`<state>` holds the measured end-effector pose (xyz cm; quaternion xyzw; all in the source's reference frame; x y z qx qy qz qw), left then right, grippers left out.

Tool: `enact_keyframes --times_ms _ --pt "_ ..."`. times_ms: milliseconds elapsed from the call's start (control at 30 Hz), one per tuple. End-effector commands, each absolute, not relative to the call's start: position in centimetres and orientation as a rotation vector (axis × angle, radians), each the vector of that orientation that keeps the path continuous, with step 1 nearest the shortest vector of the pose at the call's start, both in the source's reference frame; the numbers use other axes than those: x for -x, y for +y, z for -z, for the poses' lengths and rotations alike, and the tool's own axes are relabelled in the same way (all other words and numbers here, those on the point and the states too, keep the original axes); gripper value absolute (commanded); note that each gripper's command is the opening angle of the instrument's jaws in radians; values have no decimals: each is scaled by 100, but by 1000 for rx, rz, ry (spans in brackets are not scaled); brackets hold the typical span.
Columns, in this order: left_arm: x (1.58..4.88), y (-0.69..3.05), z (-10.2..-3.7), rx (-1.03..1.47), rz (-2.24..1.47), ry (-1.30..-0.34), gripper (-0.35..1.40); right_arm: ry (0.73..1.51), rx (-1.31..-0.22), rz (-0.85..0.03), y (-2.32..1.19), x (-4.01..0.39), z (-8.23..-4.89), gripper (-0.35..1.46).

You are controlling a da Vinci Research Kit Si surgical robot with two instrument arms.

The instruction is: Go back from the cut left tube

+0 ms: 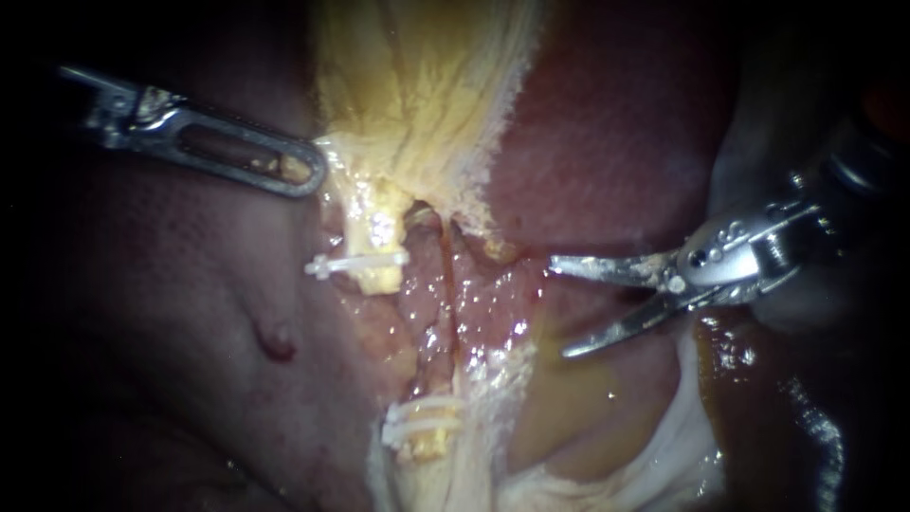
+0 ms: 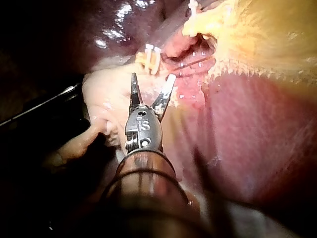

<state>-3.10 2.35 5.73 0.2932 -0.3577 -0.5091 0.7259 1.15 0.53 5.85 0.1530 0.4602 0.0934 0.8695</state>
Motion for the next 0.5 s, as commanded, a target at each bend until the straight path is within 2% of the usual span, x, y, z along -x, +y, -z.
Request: enact_keyframes --times_ms 33,267,500 --pt "315 234 -579 -636 1127 -788 -35 963 -320 -196 53 -115 -586 145" --pt "344 230 -610 -651 1114 -789 -35 962 -319 -197 54 -112 -589 145" --pt "350 227 -613 -658 1109 -792 -35 961 -318 -198 56 -112 -593 145"
